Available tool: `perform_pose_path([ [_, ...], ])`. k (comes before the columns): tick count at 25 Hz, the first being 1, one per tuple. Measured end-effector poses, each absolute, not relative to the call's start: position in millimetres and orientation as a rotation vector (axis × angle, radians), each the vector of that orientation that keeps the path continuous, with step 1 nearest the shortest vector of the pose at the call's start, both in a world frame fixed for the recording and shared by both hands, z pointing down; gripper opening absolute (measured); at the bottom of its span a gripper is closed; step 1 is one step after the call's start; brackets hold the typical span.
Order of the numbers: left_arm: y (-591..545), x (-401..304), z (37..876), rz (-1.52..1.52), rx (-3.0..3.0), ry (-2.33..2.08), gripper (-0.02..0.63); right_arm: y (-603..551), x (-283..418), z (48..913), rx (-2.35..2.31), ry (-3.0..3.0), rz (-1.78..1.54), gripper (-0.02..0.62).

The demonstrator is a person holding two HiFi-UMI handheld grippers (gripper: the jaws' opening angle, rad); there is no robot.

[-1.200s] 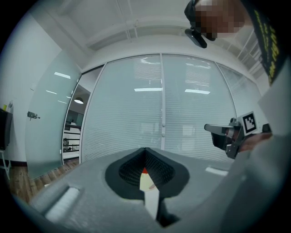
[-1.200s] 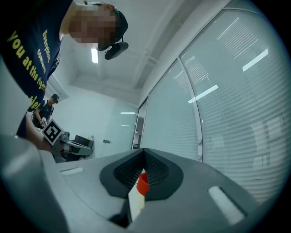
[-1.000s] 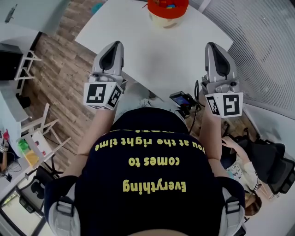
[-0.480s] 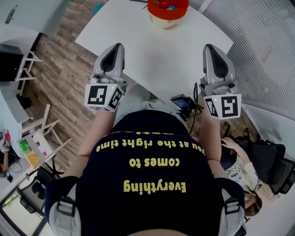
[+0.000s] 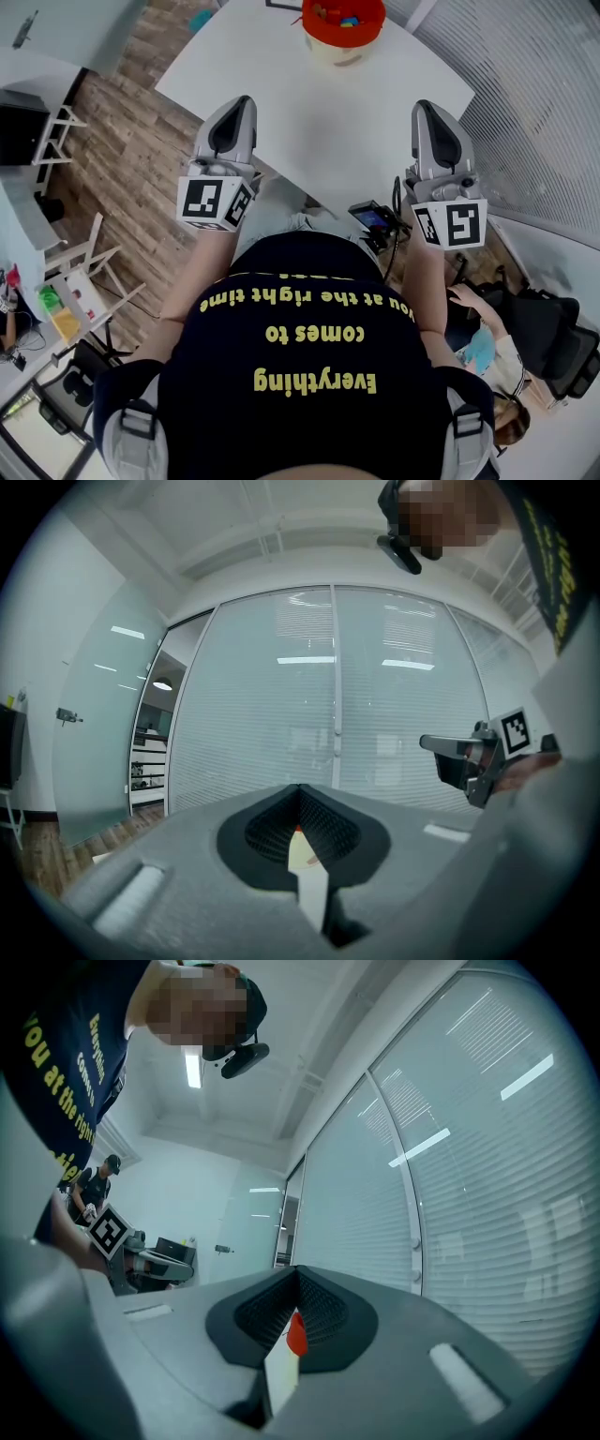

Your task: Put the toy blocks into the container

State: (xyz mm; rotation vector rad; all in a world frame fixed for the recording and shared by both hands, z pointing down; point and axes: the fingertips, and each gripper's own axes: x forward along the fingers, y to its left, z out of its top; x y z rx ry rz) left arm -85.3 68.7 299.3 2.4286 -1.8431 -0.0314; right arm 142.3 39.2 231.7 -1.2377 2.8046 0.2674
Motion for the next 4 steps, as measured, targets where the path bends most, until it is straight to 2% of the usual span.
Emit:
perform_pose_path([
  [4,69.7,-86.2,297.8,-0.035,2.427,-1.846,-0.001,41.6,142.3,231.7,-1.239,2.802,0.262,0.005],
])
